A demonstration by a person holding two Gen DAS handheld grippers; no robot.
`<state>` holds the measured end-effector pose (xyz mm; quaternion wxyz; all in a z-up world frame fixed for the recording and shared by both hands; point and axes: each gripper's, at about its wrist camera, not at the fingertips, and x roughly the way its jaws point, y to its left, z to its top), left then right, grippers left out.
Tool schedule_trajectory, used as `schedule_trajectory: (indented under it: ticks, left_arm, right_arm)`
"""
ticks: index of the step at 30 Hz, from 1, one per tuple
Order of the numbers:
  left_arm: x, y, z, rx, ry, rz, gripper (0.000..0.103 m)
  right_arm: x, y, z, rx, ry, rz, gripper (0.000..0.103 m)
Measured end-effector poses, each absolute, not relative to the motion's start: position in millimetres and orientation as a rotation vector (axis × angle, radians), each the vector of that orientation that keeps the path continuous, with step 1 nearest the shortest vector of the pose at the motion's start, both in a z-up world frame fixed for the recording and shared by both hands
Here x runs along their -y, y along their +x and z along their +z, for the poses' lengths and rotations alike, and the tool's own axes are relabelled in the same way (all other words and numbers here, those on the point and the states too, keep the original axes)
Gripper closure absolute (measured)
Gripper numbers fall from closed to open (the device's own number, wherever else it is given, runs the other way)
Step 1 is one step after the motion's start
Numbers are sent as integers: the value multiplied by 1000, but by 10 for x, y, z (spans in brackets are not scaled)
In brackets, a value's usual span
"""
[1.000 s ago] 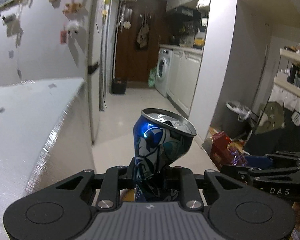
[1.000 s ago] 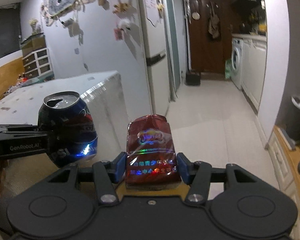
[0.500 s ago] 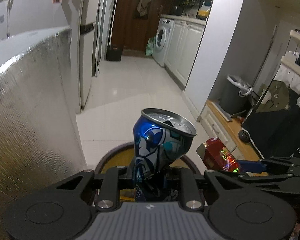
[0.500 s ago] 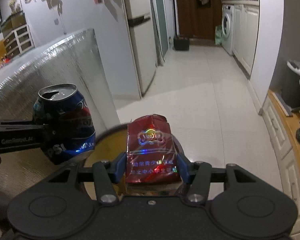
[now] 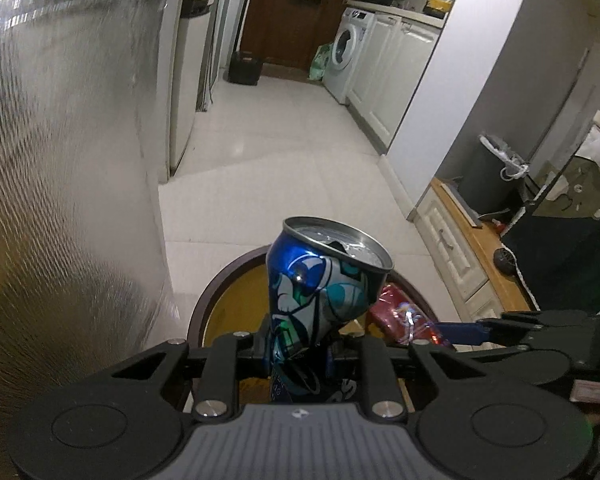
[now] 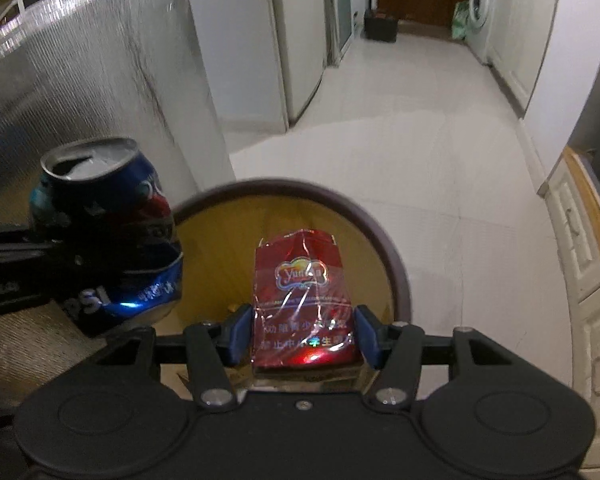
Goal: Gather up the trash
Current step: 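Open the left tool dropping the can while the right tool drops the red bag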
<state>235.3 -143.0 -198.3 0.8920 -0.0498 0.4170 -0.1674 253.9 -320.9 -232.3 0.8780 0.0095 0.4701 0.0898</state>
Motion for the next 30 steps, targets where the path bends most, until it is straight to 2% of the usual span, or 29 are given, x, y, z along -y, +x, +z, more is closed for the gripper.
schedule_trajectory:
  ticks: [4,6,12,25,27,28,29,30]
  left_arm:
    - [1394,2399,-2078,-890,-108,-339,80]
    - [1393,2426,-2107,-898,-109,-337,80]
    - [1462,2463,-2188,-919,-105,-345,80]
    - [1569,2603,-2434,-1060,-207,-383,78]
    - [1597,2621,-2430,-1074,-230,-389,62]
    - [1607,2614,-2432,-1077,-230,-379,49]
    - [1613,2604,-2429,-1078,-219,-367,43]
    - [1622,2592,-2426,-1079,-207,-371,41]
  right_arm:
    - [3160,2709,-2457,-1014,27,185,42]
    - [3146,2748,-2499,-1027,31,186,36]
    - [3178,2740,-2501,-1030,4,201,29]
    - [3440,2607,-2340,-1011,75,233,23]
    - [3474,2605,-2323,-1010,81,233,23]
    - [3493,2600,-2314,-1009,85,231,23]
    - [3512,2596,-2300,-1008,90,230,22]
    - [3534,2585,-2293,-1006,94,226,22]
